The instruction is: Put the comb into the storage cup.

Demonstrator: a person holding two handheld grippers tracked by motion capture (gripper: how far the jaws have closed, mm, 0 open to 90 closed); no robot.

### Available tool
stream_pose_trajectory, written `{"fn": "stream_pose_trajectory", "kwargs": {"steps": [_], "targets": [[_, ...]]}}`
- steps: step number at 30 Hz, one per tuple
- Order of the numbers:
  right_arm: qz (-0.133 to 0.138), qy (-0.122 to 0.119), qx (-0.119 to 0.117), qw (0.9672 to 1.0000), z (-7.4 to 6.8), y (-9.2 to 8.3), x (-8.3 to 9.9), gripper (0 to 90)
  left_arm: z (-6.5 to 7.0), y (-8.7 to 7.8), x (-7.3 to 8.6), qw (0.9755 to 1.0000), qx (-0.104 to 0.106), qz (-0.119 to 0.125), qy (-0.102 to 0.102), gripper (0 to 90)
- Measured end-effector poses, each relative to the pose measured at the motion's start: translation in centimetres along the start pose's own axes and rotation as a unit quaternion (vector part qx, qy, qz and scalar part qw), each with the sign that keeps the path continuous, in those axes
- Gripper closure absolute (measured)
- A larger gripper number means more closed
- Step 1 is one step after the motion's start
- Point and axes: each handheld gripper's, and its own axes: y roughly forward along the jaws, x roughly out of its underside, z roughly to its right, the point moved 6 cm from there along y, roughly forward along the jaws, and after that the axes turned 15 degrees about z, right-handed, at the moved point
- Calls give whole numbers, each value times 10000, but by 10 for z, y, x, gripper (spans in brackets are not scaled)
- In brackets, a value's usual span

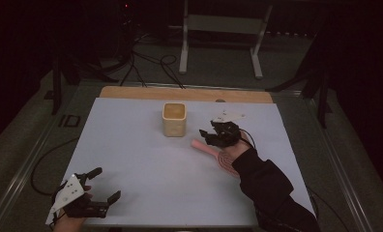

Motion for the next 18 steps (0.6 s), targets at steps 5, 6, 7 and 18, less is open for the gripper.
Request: {"fn": "stream_pose_trajectory", "kwargs": {"steps": [5,6,7,18], "targets": [[-265,51,178,9995,6,9,9,608,0,0,0,10000,6,-3,0,0],[-265,51,178,9995,6,9,9,608,0,0,0,10000,6,-3,0,0],[-334,32,208,9992,6,10,10,635,0,0,0,10000,17,9,-7,0],[-877,21,85,9961,7,27,26,872,1,0,0,10000,31,6,-14,0]]}}
